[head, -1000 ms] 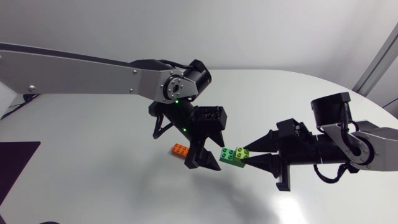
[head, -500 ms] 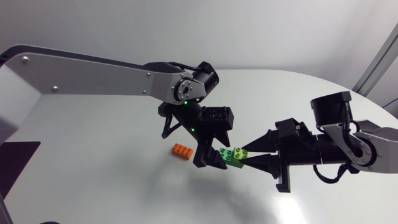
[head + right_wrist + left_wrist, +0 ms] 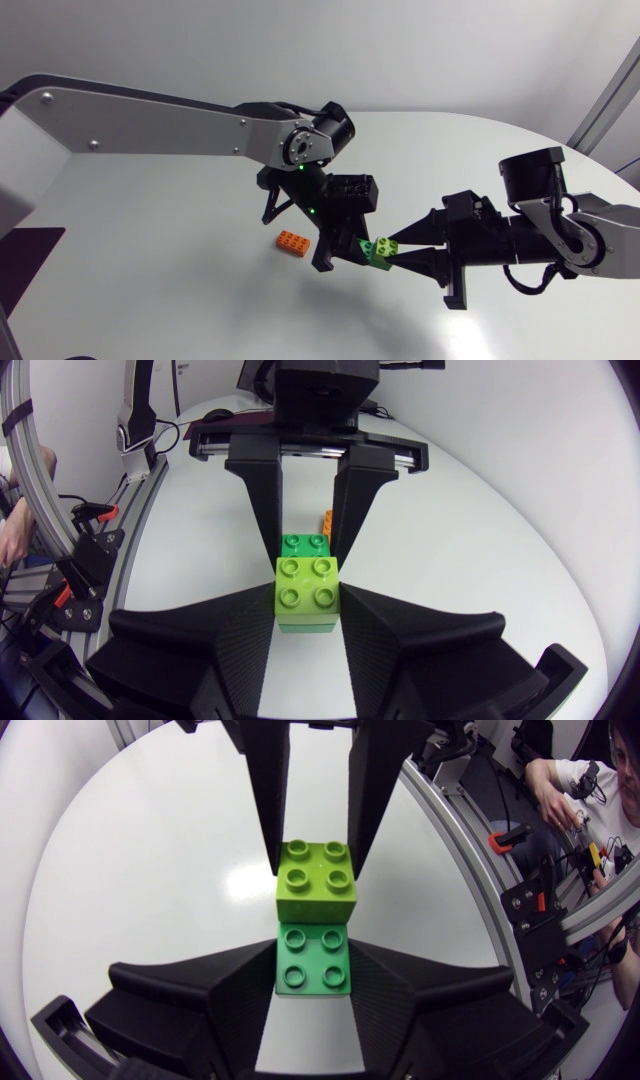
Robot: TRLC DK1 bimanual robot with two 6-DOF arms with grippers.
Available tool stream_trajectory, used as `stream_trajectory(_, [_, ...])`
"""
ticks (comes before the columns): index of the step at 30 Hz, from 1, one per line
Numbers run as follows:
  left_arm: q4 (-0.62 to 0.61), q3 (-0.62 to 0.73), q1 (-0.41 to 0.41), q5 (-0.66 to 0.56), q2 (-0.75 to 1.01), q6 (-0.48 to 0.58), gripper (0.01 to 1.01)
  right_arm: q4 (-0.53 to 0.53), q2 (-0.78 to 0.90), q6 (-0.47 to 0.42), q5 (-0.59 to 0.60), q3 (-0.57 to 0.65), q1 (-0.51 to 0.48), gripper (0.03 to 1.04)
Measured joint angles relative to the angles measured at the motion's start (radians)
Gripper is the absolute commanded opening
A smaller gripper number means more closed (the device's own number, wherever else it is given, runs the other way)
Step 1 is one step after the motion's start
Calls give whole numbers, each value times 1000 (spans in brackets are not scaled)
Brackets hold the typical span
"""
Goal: Separate the duplo bricks
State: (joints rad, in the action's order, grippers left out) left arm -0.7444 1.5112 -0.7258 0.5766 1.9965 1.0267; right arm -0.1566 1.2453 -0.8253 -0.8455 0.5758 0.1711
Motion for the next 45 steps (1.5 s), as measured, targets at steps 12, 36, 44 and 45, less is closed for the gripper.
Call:
stream_trajectory(12, [75, -76, -34, -25, -20, 25, 259, -90, 2, 7, -89, 8, -34, 246])
stream_trajectory(36, [175, -12, 133, -61, 154, 30, 257, -180, 3, -96, -105, 73, -197, 246])
stream_trajectory(44, [180, -10, 136, -60, 173, 29, 266, -173, 3, -107, -89, 44, -196, 246])
stream_trajectory(45, [180, -10, 136, -60, 173, 29, 270, -174, 2, -107, -89, 42, -196, 246])
